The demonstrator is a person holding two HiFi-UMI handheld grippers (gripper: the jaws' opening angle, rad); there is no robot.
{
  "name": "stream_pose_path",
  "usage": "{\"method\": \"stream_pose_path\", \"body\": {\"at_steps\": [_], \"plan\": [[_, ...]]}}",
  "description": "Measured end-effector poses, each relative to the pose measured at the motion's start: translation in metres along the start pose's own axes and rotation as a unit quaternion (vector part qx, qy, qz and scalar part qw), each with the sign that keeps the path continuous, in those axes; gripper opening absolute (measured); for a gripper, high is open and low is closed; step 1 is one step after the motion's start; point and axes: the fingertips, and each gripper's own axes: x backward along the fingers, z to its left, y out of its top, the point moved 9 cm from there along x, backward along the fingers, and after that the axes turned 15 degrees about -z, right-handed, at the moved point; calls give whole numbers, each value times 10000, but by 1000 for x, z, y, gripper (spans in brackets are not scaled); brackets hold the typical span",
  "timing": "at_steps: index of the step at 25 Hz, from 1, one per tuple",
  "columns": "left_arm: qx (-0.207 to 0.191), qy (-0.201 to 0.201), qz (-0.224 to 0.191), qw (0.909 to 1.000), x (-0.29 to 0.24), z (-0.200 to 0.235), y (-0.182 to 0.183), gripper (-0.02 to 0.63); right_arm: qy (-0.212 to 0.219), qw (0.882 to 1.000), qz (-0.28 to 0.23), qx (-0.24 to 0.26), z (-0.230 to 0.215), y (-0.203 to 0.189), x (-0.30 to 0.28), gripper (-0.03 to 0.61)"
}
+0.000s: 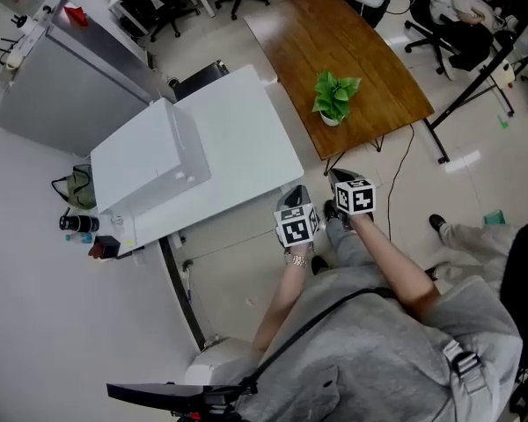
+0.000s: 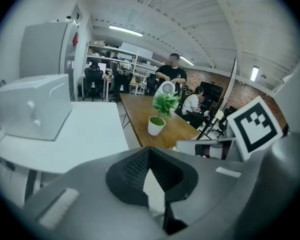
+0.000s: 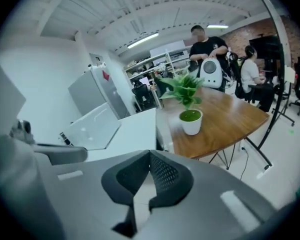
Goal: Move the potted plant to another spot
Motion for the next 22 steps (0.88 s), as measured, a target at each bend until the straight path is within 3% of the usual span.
{"method": "stream_pose_path", "body": {"at_steps": [3, 7, 12, 22], "plan": [[79, -136, 244, 9996, 34, -6, -25, 15, 443, 9989, 134, 18, 47, -12, 29, 0], [99, -199, 61, 9997, 53, -12, -16, 15, 829, 9946, 196, 597, 74, -6, 53, 0], [10, -223, -162, 9996, 52, -15, 4, 15, 925, 9925, 74, 793, 83, 6, 62, 0], [-176, -459, -134, 9987, 39, -43, 8, 15, 1123, 9911, -155, 703, 68, 25, 72, 0]]}}
